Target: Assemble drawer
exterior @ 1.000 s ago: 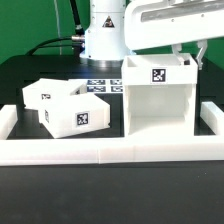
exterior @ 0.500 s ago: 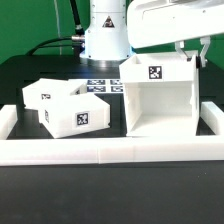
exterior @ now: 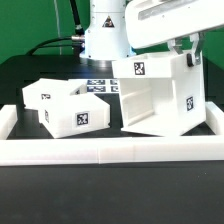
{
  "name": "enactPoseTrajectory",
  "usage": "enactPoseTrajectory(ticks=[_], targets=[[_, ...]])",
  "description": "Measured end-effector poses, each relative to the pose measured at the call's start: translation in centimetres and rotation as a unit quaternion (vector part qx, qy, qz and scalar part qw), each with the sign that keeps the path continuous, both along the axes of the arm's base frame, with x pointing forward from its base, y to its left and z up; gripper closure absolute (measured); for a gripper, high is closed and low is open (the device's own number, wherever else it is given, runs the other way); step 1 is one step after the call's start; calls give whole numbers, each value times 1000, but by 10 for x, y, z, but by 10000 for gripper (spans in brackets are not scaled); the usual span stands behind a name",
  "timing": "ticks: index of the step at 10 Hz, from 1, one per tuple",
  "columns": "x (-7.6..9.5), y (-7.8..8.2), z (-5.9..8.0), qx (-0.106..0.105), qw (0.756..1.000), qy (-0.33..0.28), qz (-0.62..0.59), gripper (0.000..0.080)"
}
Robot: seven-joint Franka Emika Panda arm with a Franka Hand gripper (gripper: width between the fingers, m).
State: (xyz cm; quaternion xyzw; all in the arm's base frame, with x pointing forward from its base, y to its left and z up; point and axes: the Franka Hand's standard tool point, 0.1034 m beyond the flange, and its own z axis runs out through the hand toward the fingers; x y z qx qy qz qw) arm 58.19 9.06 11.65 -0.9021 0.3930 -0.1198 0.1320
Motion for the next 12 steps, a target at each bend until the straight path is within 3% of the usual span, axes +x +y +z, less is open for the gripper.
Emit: enactPoseTrajectory(ticks=[3,6,9,12], targets=[[2,3,5,28,998,1,-63,758],[5,0,5,70,986,16,-154,758],[24,-11,4,114,959,17,-258,755],[40,1,4,147,938,27,-312,754]])
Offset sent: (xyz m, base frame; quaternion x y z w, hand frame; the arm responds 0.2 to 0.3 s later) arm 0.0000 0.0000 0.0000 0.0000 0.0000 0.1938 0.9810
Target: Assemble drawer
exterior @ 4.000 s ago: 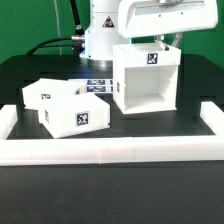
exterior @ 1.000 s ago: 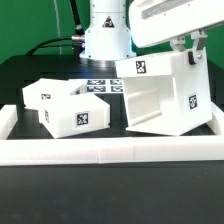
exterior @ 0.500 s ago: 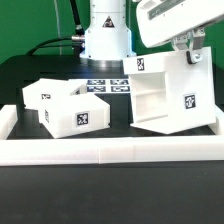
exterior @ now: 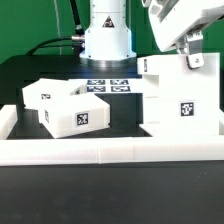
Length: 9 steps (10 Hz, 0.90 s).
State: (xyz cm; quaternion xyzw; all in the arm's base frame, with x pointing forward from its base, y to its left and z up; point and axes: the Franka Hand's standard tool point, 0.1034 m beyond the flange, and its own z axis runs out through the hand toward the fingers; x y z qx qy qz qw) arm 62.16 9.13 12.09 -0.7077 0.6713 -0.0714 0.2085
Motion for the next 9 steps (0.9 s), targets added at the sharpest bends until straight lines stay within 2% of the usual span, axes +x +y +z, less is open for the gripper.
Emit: enactPoseTrajectory(ticks=[3,7,8,9], targets=[[3,9,-3,6,1000,5,2,752],[2,10,-2,6,1000,8,12,752],[2,10,-2,6,1000,8,13,662],[2,10,-3,6,1000,8,14,479]])
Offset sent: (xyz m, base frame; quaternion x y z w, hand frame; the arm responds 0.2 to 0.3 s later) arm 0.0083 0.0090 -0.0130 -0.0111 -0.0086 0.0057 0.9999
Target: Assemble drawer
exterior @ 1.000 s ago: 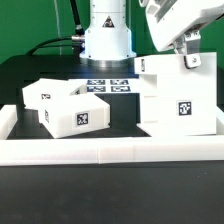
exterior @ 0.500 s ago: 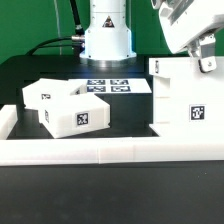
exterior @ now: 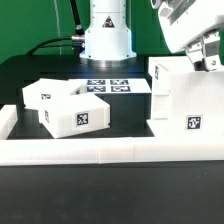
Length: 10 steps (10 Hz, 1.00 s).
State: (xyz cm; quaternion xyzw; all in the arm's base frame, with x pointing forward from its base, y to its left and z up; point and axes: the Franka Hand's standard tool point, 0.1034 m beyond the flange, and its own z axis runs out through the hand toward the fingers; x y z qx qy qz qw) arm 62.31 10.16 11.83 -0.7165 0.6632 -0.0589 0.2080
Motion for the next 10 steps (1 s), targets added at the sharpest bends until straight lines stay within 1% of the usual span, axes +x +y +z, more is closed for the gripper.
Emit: enactPoseTrajectory(ticks=[1,2,3,4,5,6,8,10], targets=[[0,0,0,0,1000,0,1,335],[0,-2,3,-11,1000,-8,26,211],[0,-9,12,-27,997,-24,62,211],[-3,-15,19,-41,995,-33,90,162],[-8,-22,25,-64,985,-45,151,162],[-13,-33,33,-81,974,-53,203,152],[-25,-47,43,-97,955,-59,274,151],[-27,-49,44,-99,951,-59,285,151]])
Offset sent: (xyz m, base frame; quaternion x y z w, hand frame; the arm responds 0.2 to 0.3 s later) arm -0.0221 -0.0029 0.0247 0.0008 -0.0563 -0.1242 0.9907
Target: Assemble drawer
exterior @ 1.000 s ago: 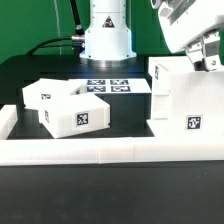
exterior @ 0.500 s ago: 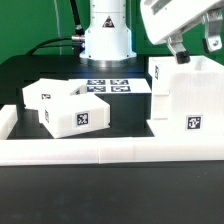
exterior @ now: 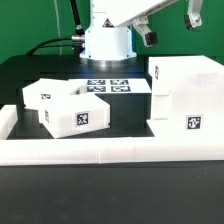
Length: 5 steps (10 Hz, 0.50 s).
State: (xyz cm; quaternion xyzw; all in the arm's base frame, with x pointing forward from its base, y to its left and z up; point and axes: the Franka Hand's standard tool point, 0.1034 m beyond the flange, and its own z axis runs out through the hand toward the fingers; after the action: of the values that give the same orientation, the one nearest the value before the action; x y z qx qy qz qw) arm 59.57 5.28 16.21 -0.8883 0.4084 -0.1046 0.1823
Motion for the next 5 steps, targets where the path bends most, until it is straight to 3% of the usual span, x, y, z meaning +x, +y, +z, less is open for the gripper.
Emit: enactPoseTrajectory(ticks=[2,3,4,5], targets=[[0,0,-1,-9,1000,-4,21,151],[-2,-1,-1,-38,995,-13,88,151],[-5,-5,-2,-81,981,-19,173,151],[-6,-13,-2,-122,958,-32,258,151]])
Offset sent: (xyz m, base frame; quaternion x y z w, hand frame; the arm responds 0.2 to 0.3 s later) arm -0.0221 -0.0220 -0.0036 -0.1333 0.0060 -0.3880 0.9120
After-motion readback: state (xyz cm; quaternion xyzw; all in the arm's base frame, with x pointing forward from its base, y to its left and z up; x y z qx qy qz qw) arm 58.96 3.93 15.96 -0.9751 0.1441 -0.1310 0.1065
